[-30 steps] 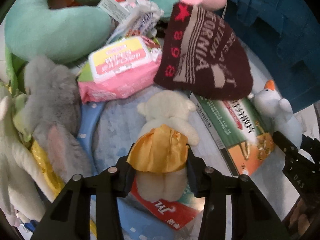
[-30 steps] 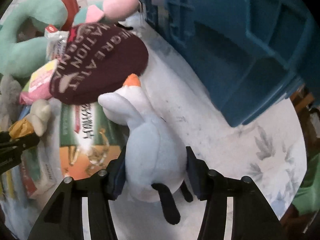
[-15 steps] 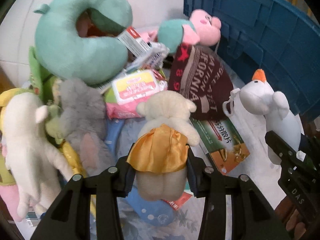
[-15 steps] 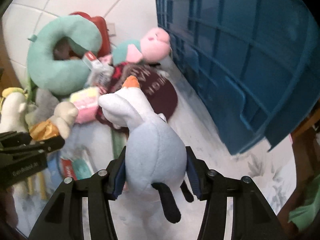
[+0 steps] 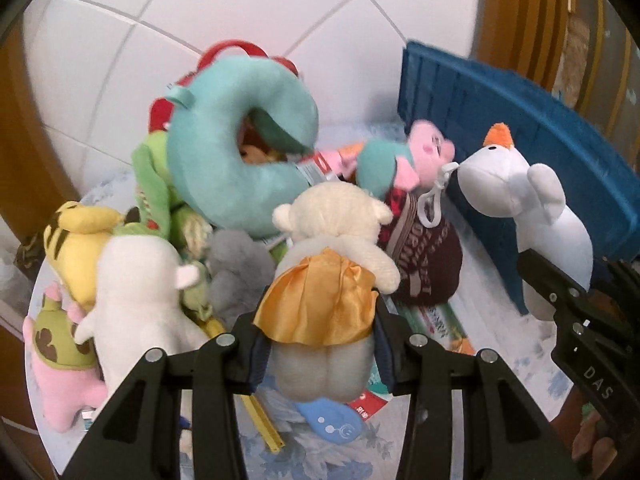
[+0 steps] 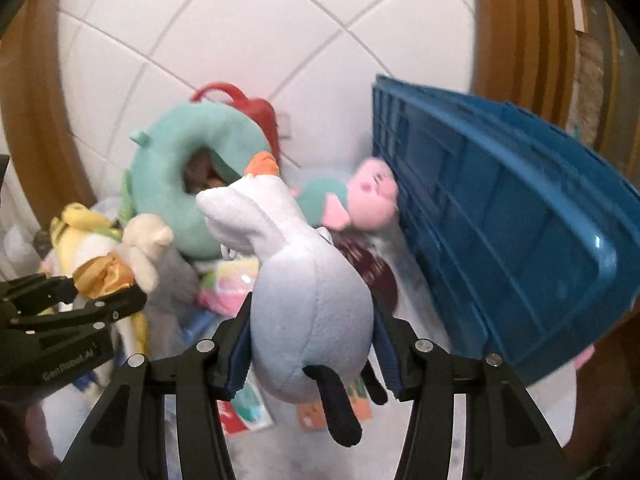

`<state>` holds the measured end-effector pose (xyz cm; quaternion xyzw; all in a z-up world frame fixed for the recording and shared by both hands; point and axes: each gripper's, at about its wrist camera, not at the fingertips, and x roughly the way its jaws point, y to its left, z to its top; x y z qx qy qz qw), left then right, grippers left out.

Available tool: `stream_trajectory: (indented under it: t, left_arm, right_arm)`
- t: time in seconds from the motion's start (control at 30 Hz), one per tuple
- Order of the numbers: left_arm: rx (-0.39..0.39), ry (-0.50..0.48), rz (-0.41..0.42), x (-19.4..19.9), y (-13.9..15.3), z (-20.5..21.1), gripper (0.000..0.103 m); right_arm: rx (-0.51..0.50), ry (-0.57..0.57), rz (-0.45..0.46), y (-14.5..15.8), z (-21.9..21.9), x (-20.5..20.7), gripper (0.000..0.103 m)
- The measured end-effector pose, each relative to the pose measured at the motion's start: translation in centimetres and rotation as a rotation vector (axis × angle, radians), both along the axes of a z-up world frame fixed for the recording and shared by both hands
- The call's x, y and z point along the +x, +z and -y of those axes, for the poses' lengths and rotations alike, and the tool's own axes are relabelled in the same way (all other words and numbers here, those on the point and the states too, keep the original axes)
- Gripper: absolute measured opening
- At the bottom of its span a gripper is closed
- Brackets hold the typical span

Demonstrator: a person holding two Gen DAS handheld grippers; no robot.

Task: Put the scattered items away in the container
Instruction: 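Carry the bear with the left gripper while the right carries the goose over the crate, then open both grippers to drop the bear and goose into the crate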

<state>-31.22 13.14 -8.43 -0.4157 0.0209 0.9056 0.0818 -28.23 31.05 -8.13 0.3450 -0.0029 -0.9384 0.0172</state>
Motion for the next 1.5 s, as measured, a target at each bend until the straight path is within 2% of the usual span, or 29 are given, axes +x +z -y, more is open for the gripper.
stream_trajectory:
  t: [0.33,0.53,0.77,0.9,1.07,1.3,1.5]
  left_arm:
    - [0.016,0.038,-0.046,-0.5,3.7,2.0,0.043]
    - [0.027,0.005,-0.083,-0.7,5.4,-0.2,0.043]
    - [0.021,-0.043,-0.131,-1.4,8.1,-7.9,0.043]
    - [0.031,-0.065,-0.158,-2.0,10.0,-15.3,0.043]
    - [0.031,-0.098,-0.164,-3.0,12.0,-25.0,0.043]
    - [0.026,-0.169,-0.075,-5.1,11.9,-36.1,0.043]
    - [-0.006,-0.194,-0.041,-5.8,10.9,-40.7,0.047]
  right_arm:
    - [0.006,0.031,-0.076,5.6,1.6,-1.0,0.052]
    - [0.011,0.001,-0.104,7.5,0.1,-0.7,0.052]
    - [-0.008,-0.038,-0.173,11.3,-6.5,-0.2,0.052]
    - [-0.001,-0.069,-0.208,13.6,-13.8,-0.2,0.052]
    - [0.032,-0.103,-0.22,15.0,-22.7,-0.6,0.052]
    - [0.019,-0.153,-0.153,13.7,-32.8,-2.7,0.053]
    - [-0.014,-0.179,-0.107,11.3,-37.6,-3.3,0.053]
